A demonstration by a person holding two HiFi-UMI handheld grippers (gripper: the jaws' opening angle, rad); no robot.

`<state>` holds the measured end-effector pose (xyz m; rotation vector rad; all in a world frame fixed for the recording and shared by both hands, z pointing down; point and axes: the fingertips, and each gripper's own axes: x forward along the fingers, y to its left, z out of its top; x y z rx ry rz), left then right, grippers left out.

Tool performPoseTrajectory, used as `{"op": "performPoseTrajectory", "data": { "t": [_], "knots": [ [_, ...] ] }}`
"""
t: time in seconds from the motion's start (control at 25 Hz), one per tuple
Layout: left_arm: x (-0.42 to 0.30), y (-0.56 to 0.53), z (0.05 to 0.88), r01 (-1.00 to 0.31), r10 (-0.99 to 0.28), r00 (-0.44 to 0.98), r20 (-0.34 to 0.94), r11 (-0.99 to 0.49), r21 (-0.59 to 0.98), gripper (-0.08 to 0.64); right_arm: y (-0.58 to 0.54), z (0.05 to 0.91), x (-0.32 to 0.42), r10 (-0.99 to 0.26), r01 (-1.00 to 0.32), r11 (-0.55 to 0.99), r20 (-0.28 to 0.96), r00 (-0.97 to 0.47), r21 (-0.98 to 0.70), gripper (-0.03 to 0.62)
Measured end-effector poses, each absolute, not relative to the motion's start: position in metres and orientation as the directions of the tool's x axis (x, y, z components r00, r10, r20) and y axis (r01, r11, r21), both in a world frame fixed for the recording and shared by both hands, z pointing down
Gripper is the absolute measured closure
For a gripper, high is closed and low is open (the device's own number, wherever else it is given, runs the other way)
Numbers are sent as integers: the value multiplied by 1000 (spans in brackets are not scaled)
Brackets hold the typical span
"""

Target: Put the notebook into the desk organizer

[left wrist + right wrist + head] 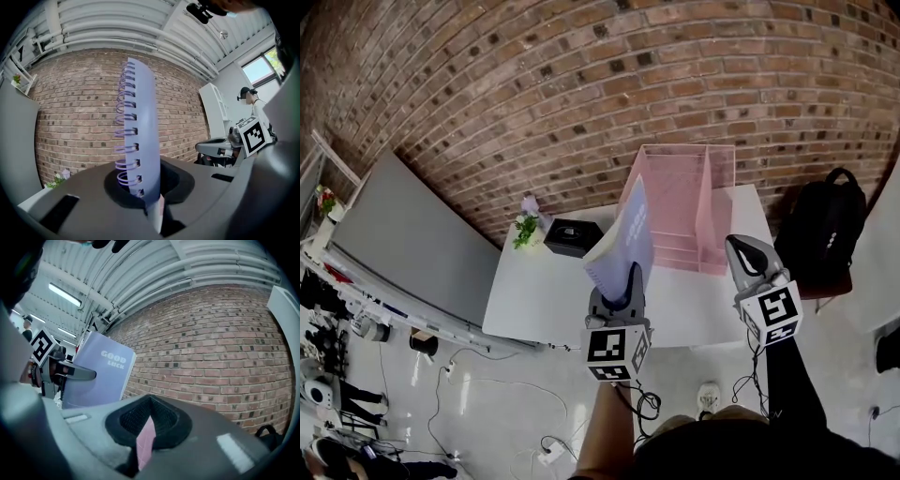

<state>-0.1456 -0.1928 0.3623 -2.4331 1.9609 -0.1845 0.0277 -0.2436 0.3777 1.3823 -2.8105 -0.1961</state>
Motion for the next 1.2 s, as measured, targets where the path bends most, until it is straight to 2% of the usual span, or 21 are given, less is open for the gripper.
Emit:
{"op": "performPoseTrajectory", "data": {
  "t": [0.56,1.2],
  "knots": [
    [-131,-231,351,-972,-974,214,73,-220,-88,522,-283,370,39,-782,-785,611,-78,-619,108,592],
    [-118,-269,354,-943,-936,325,132,-331,-23,522,-303,373,53,-818,-817,562,-58,-572,128,592]
  ]
}}
